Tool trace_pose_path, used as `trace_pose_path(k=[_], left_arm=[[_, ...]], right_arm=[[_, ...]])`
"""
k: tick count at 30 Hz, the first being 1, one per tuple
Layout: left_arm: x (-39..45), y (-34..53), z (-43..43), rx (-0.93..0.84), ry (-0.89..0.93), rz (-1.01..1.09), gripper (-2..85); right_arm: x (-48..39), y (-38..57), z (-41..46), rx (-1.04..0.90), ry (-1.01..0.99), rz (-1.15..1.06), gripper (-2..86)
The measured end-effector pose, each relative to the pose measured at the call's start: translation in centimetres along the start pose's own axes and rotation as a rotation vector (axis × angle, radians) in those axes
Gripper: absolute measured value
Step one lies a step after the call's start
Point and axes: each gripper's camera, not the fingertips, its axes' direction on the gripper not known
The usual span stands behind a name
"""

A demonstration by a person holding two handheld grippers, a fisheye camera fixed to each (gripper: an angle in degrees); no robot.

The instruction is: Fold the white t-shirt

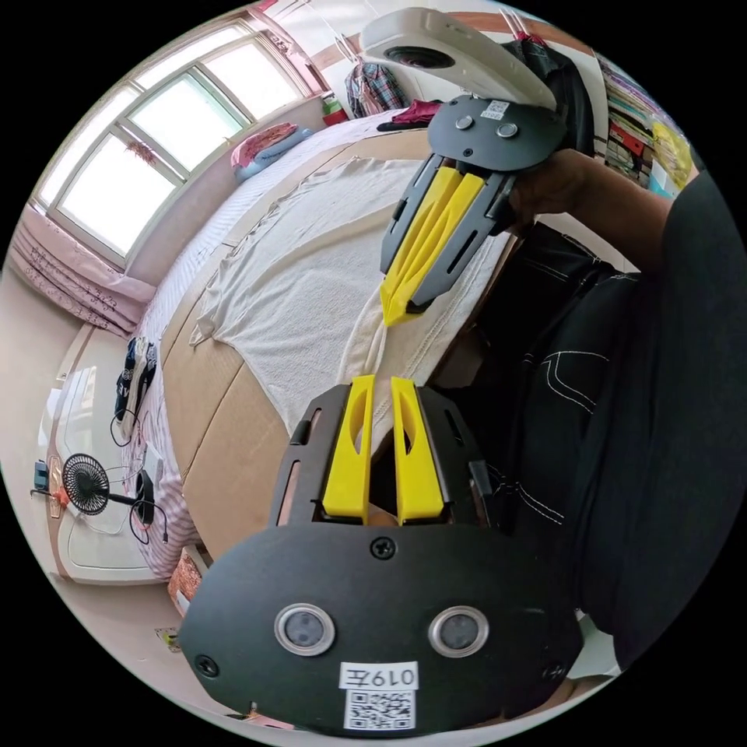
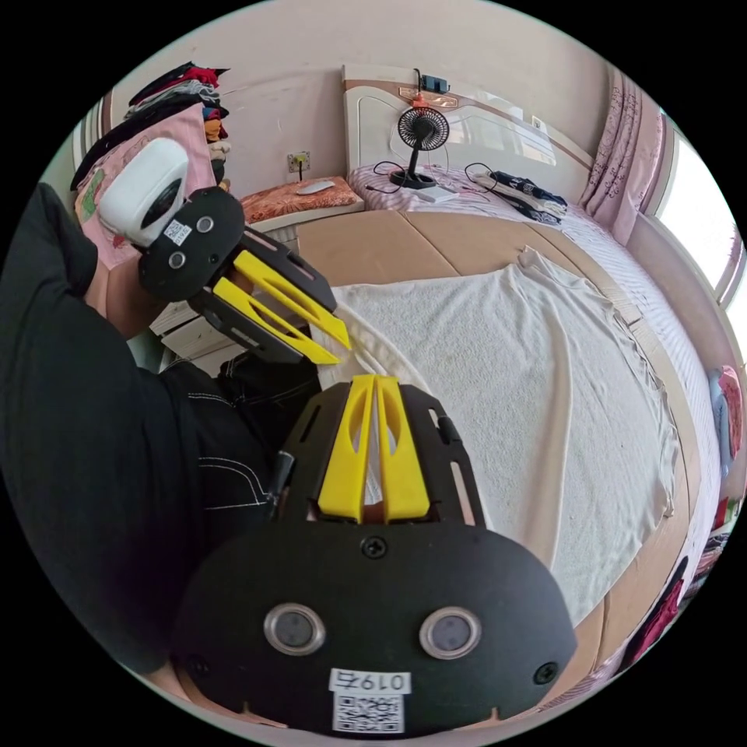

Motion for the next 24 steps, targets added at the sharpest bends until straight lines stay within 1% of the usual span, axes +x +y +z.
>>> trace_pose_path(k=[3,9,17,24], left_arm=[[-0.4,-0.3,-0.6,0.044,0.014,-0.017,0.8],[0.5,-1.3,1.0,0.018,-0.02,0.032,0.8],[0.5,-1.4,0.8,0.041,-0.061,0.016,0.6],[1.2,-1.3,1.6,-0.036,-0.084,0.078,0.6]], right_arm=[[0.0,0.2,-0.2,0.003,0.001,0.004,-1.0],[0.2,0.7,-1.0,0.029,-0.03,0.034,-1.0],[-0.7,0.9,-1.3,0.019,-0.026,0.023,-1.0],[-2.1,0.8,-0.7,-0.015,-0.029,-0.009,-0.9]])
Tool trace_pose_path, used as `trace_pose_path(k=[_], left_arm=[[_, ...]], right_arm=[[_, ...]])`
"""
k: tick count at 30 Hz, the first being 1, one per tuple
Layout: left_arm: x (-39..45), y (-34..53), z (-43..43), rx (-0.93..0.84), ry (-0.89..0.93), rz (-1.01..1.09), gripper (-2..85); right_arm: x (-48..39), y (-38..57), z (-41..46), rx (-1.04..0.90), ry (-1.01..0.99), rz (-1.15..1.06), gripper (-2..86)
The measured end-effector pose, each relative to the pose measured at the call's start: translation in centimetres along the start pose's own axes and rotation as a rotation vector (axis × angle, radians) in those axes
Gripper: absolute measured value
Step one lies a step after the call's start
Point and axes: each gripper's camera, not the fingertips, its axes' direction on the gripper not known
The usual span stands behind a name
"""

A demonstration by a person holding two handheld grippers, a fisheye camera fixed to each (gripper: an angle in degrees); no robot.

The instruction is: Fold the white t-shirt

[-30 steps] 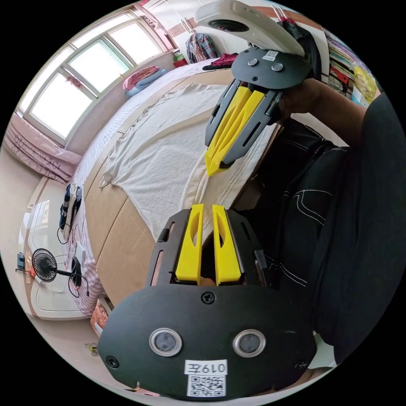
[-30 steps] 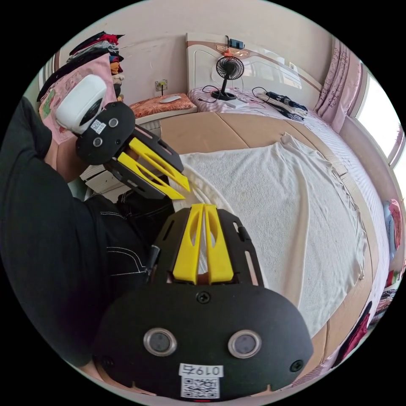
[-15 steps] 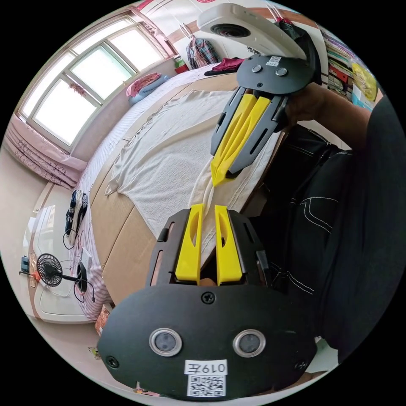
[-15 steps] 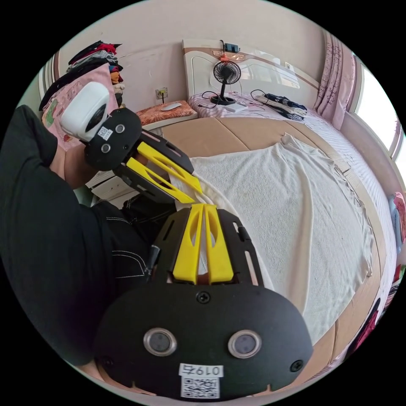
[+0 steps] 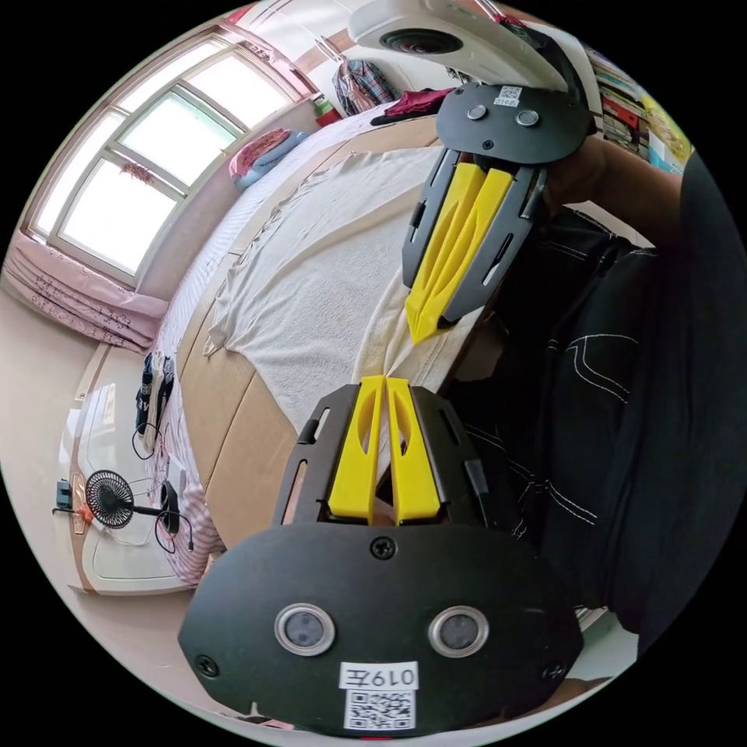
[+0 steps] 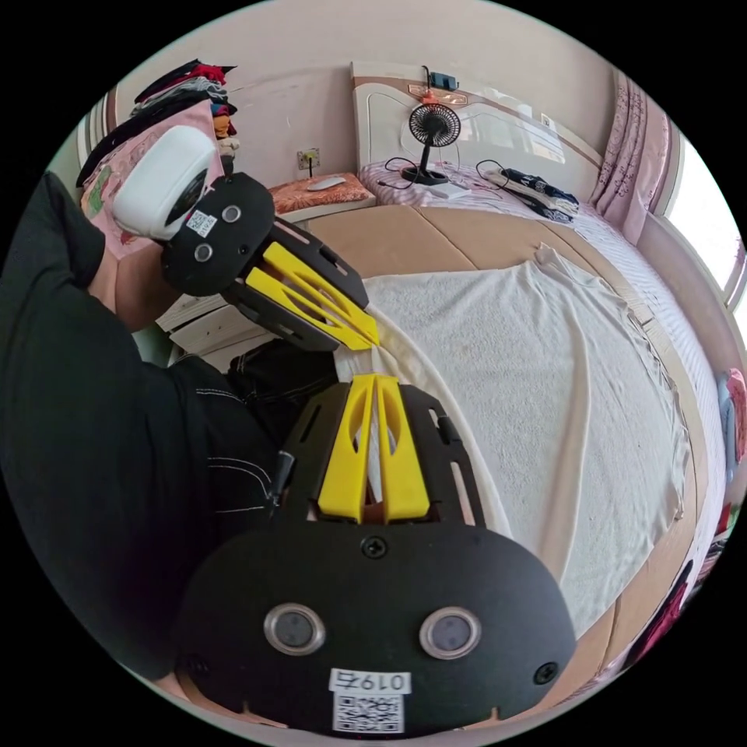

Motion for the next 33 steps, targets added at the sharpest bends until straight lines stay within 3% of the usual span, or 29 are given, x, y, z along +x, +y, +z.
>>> trace_pose_path(k=[8,14,19,23,33], left_arm=[[0.0,0.0,0.1,-0.004,-0.018,-0.001,0.5],[-0.4,2.0,-1.1,-0.026,-0.007,-0.012,0.6],[-3.5,3.8,-2.2,0.065,0.042,-0.181,0.6],[-3.4,2.3,-1.0,0.069,0.026,-0.146,0.6],[-4.5,1.2,0.1,0.102,0.096,-0.116,0.8]], right_arm=[[-0.9,0.1,-0.4,0.005,-0.008,0.002,0.0],[-2.7,1.9,-3.6,0.019,0.053,-0.044,7.2],[-2.6,4.2,-5.3,0.021,0.149,-0.003,6.6],[-2.4,4.2,-4.4,-0.072,0.267,0.004,6.7],[-1.7,4.8,-5.9,-0.104,0.237,0.035,6.3]])
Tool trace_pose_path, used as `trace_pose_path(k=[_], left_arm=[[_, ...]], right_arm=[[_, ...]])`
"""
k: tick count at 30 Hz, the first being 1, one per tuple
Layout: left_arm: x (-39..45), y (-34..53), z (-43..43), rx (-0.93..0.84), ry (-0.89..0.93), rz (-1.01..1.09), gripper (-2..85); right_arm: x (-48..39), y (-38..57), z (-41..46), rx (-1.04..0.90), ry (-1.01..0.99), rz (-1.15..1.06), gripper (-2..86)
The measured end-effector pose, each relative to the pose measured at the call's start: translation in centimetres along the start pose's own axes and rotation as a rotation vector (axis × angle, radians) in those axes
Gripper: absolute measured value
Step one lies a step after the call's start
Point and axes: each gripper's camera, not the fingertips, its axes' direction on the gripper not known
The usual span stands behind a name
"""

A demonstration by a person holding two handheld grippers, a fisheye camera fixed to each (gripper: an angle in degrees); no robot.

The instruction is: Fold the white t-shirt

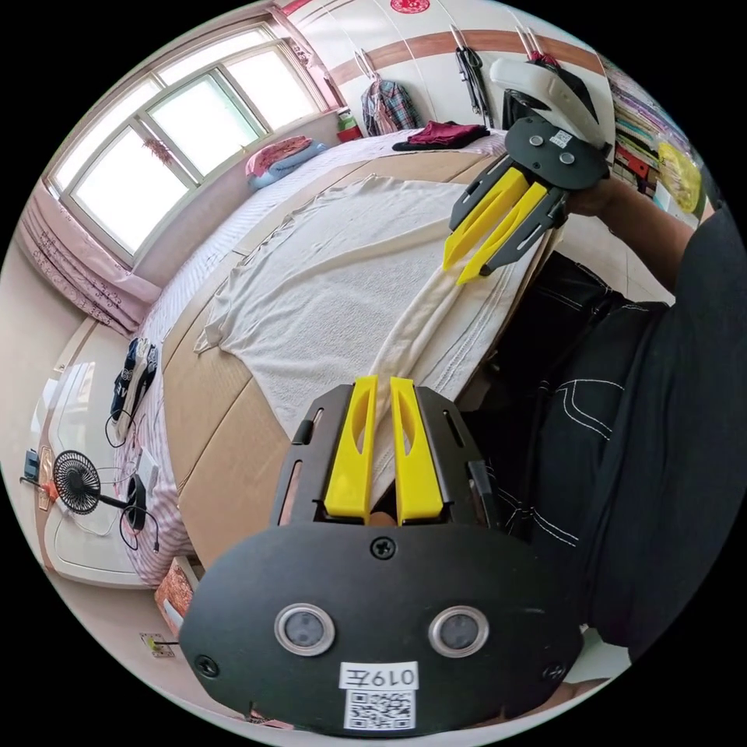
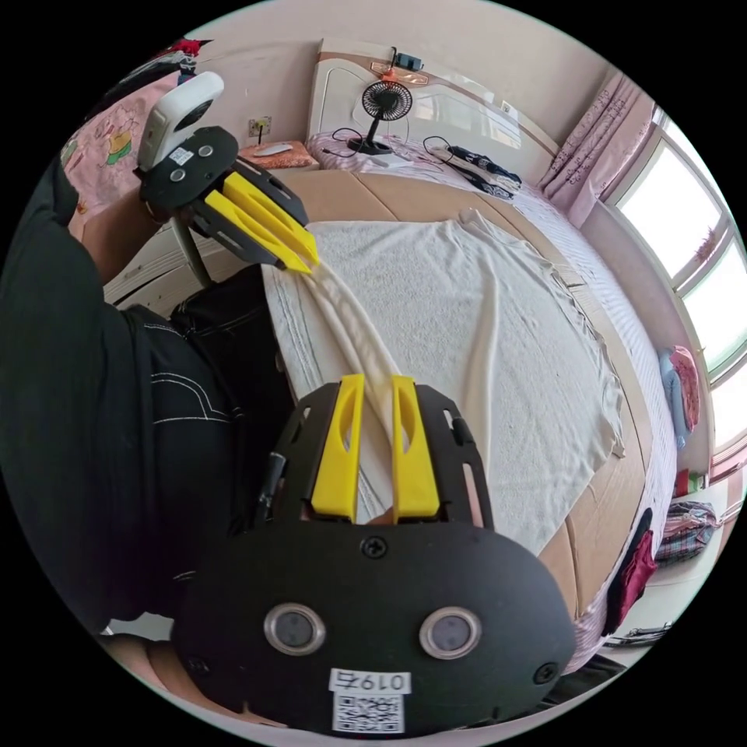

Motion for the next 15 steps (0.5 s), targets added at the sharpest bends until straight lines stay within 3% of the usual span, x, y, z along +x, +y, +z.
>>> trace_pose_path(k=[15], left_arm=[[-1.2,-0.1,1.0,-0.006,0.061,0.029,0.6]], right_arm=[[1.9,1.9,-2.8,0.056,-0.082,0.071,-0.5]])
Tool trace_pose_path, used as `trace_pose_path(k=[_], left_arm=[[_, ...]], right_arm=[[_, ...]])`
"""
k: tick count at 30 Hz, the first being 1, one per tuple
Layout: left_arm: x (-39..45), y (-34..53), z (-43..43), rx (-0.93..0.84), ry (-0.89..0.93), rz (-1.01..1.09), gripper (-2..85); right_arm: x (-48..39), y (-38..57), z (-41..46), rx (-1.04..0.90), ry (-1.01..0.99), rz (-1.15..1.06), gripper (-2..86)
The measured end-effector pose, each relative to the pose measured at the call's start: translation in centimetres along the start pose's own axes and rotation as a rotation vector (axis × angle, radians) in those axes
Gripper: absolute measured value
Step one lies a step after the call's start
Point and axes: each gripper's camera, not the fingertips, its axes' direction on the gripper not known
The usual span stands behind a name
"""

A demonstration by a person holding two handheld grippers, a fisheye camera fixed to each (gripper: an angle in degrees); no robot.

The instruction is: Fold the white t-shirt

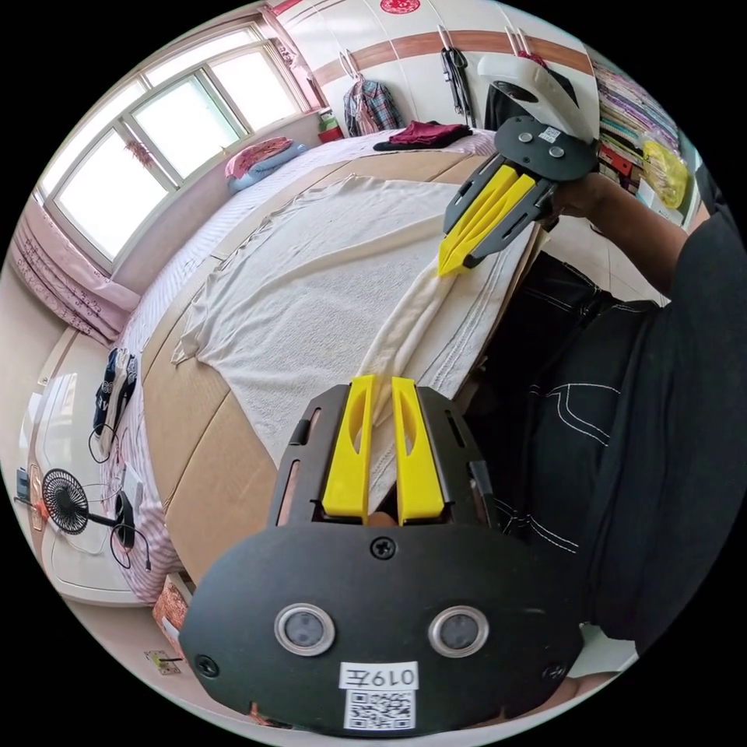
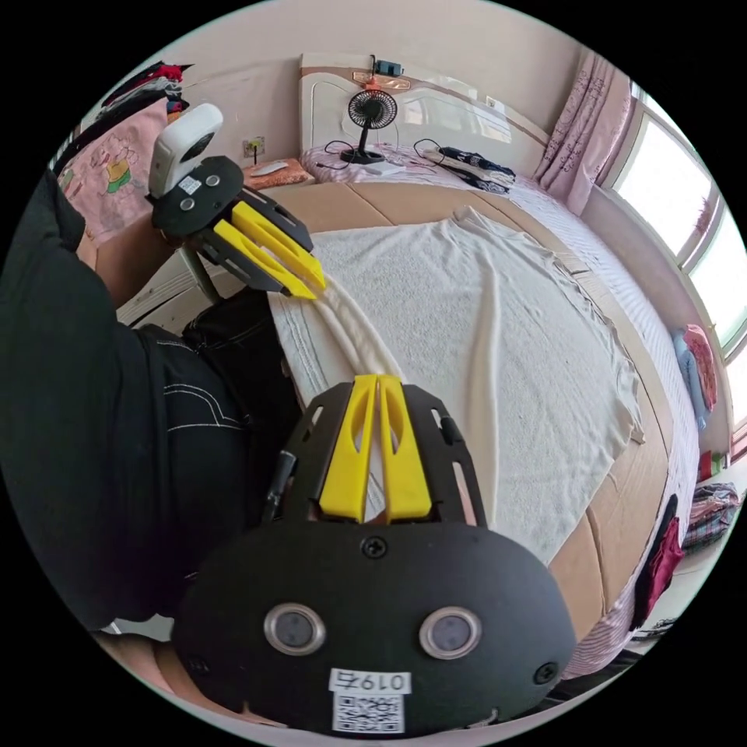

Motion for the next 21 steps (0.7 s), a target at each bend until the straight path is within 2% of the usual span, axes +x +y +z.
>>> trace_pose_path(k=[21], left_arm=[[-1.1,1.4,-1.5,0.018,-0.019,-0.067,0.8]], right_arm=[[2.0,3.3,-4.9,0.101,-0.11,0.049,-0.6]])
